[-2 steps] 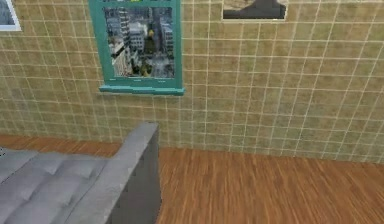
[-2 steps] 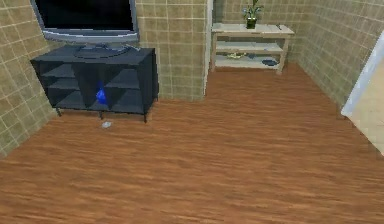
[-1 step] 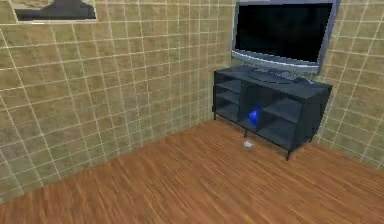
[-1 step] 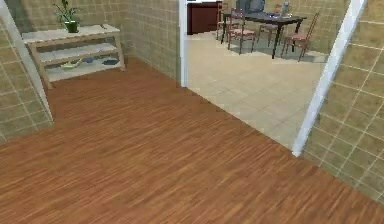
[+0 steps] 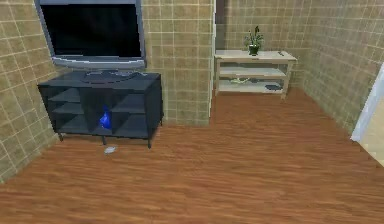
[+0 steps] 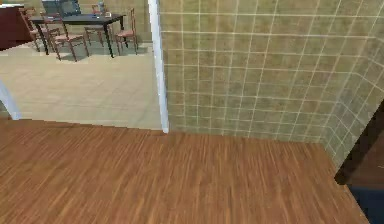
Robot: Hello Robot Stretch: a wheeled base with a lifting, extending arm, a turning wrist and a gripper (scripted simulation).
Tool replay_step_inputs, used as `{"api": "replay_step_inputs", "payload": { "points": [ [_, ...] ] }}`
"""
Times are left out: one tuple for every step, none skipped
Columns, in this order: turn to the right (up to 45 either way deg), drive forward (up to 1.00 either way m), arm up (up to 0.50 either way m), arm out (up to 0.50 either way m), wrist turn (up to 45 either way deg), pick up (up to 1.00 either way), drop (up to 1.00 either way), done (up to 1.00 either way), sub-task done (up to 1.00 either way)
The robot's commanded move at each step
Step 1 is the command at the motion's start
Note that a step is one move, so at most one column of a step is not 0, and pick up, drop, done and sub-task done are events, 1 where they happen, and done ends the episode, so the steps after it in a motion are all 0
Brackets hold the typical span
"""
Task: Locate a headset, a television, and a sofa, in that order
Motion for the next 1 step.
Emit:
{"api": "replay_step_inputs", "payload": {
  "points": [
    [45.0,0.00,0.00,0.00,0.0,0.00,0.00,0.00,0.00]
  ]
}}
